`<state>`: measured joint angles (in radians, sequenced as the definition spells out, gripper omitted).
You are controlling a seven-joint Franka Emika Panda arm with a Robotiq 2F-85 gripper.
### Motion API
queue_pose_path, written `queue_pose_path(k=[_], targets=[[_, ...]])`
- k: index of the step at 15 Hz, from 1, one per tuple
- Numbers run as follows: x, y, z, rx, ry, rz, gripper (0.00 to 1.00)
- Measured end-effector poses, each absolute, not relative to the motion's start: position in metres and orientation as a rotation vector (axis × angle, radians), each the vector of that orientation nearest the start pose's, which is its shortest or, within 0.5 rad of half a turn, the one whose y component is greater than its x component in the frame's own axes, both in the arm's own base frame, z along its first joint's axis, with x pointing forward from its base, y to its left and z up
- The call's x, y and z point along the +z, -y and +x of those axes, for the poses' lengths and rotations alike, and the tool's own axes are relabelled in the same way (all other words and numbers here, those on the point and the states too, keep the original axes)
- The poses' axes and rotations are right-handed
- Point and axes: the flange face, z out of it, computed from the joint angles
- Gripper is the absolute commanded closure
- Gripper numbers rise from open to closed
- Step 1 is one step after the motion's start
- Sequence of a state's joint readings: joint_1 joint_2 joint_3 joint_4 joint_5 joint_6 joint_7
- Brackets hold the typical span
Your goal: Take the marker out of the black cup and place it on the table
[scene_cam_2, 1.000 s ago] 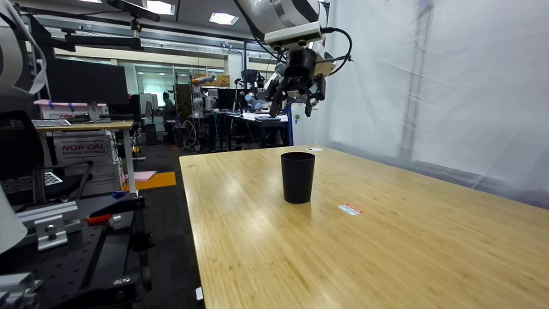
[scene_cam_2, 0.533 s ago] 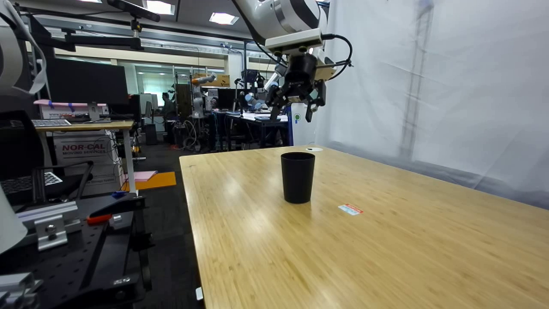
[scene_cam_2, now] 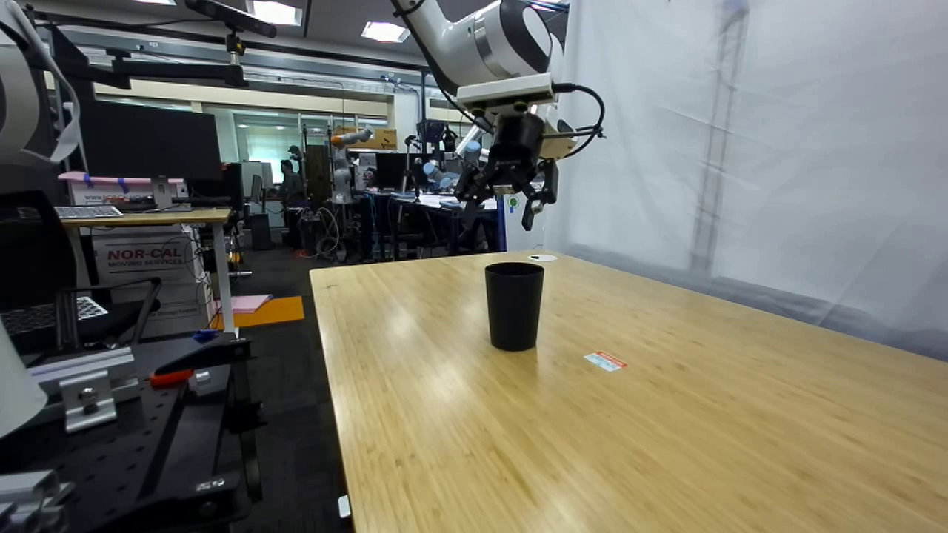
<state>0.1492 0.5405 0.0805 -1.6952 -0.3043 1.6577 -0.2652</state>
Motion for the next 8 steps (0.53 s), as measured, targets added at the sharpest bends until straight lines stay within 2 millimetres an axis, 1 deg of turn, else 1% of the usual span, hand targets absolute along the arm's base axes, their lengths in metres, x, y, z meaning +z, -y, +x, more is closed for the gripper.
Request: queue_pose_path(k=[5,6,7,8], targets=[[0.247,-0.108,0.594,0.979,0.987,-3.068,0.0],[0.243,-0.108,0.593,0.988,0.987,-3.064,0.04],[0.24,-0.108,0.593,0.996,0.987,-3.06,0.11],[0.237,-0.108,0.593,1.003,0.988,-3.056,0.23]])
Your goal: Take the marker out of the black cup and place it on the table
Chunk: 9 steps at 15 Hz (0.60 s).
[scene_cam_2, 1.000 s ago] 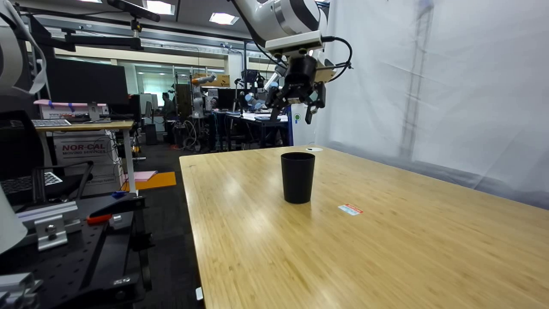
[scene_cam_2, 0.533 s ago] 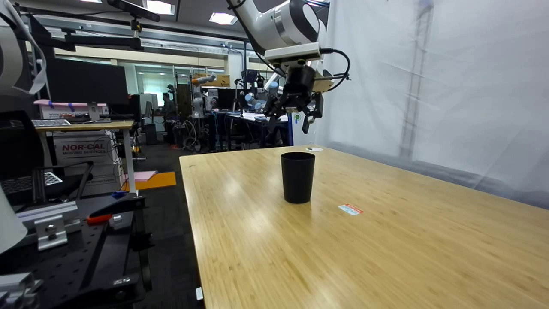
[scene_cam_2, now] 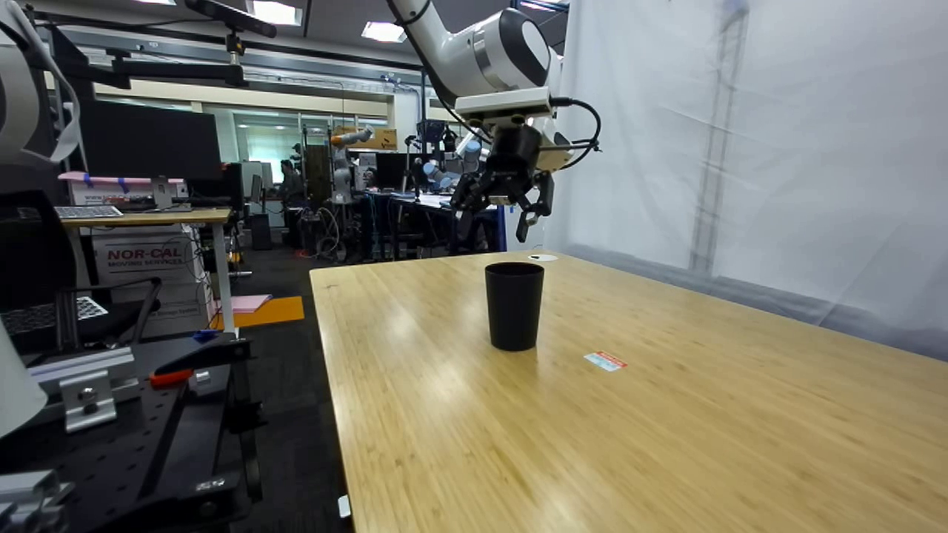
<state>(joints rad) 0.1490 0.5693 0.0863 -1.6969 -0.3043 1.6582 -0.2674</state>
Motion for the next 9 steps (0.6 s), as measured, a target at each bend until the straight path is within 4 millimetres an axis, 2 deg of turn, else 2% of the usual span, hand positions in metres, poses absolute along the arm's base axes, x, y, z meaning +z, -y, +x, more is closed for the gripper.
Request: queue_pose_path(k=[4,5,6,7,8,9], targets=[[0.225,-0.108,0.591,1.033,0.992,-3.041,0.5],[0.223,-0.108,0.59,1.038,0.994,-3.038,0.48],[0.222,-0.108,0.59,1.041,0.998,-3.034,0.4],[0.221,-0.109,0.589,1.043,1.003,-3.031,0.38],[0.22,-0.111,0.589,1.046,1.009,-3.027,0.42],[0.218,-0.112,0.588,1.049,1.017,-3.023,0.38]])
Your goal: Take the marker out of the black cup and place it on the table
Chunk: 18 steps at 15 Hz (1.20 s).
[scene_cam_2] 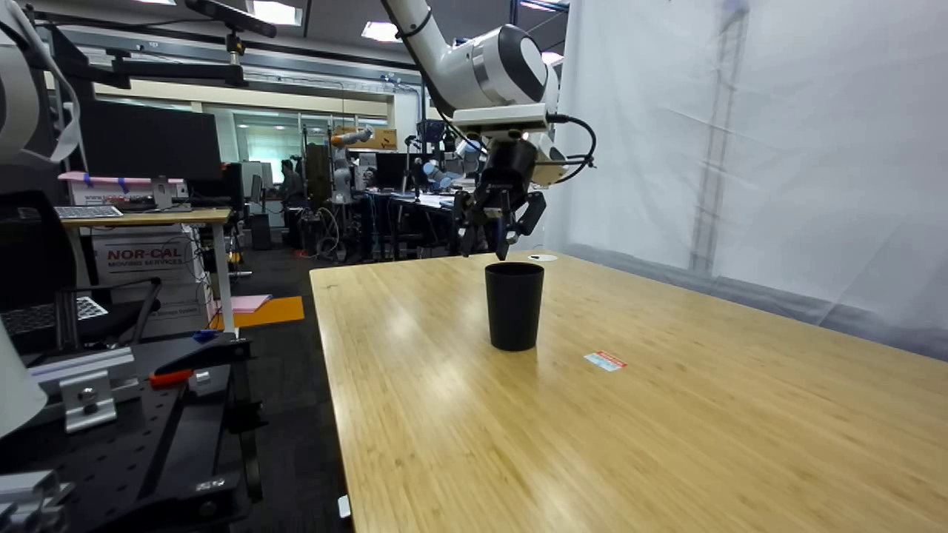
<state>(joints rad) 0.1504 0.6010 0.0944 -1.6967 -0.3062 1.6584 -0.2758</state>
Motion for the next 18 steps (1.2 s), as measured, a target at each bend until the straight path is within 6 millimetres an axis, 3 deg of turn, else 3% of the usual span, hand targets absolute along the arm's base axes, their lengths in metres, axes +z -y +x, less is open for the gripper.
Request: queue_pose_path(k=[4,5,6,10,11,13,15,16,18], targets=[[0.213,-0.121,0.589,1.058,1.08,-3.013,0.38],[0.215,-0.121,0.591,1.053,1.1,-3.016,0.46],[0.217,-0.12,0.594,1.046,1.119,-3.022,0.42],[0.219,-0.115,0.609,1.027,1.168,-3.041,0.58],[0.218,-0.115,0.61,1.028,1.175,-3.04,0.54],[0.213,-0.115,0.613,1.034,1.187,-3.034,0.6],[0.209,-0.115,0.613,1.043,1.199,-3.026,0.51],[0.207,-0.115,0.614,1.045,1.203,-3.023,0.56],[0.205,-0.115,0.615,1.047,1.214,-3.014,0.51]])
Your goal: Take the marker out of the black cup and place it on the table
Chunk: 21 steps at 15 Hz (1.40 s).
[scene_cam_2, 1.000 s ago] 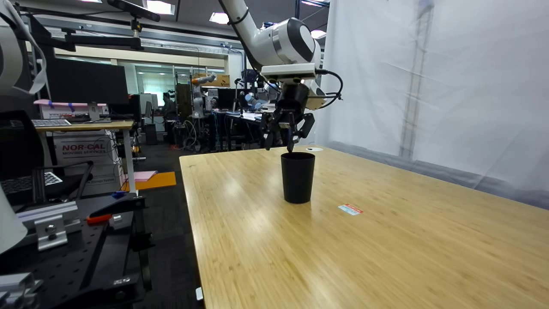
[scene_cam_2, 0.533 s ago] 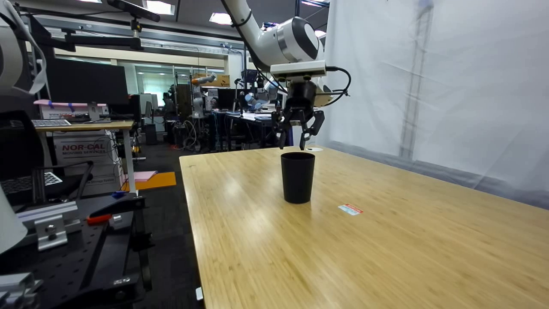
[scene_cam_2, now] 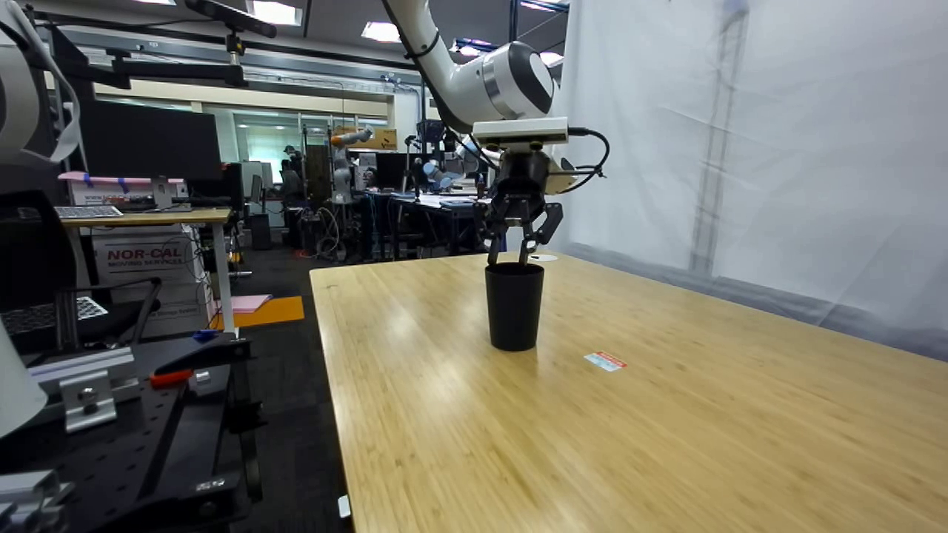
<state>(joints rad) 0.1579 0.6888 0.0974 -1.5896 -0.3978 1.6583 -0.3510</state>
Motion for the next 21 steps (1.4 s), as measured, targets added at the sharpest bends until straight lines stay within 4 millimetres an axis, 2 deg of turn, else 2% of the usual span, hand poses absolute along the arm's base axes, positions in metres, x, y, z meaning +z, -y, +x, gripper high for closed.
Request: queue_pose_path(k=[2,3,4,5,6,12,14,15,16,17,21], targets=[[0.204,-0.115,0.615,1.049,1.224,-3.006,0.57],[0.204,-0.115,0.615,1.049,1.229,-3.003,0.65],[0.204,-0.115,0.615,1.05,1.237,-2.997,0.61],[0.204,-0.115,0.615,1.051,1.243,-2.993,0.67],[0.204,-0.115,0.615,1.052,1.251,-2.987,0.64],[0.201,-0.112,0.615,1.062,1.279,-2.96,0.68],[0.199,-0.111,0.615,1.068,1.289,-2.949,0.64],[0.197,-0.111,0.614,1.073,1.293,-2.944,0.7],[0.195,-0.111,0.614,1.078,1.297,-2.938,0.7],[0.192,-0.111,0.613,1.085,1.301,-2.932,0.54],[0.185,-0.11,0.612,1.104,1.316,-2.916,0.41]])
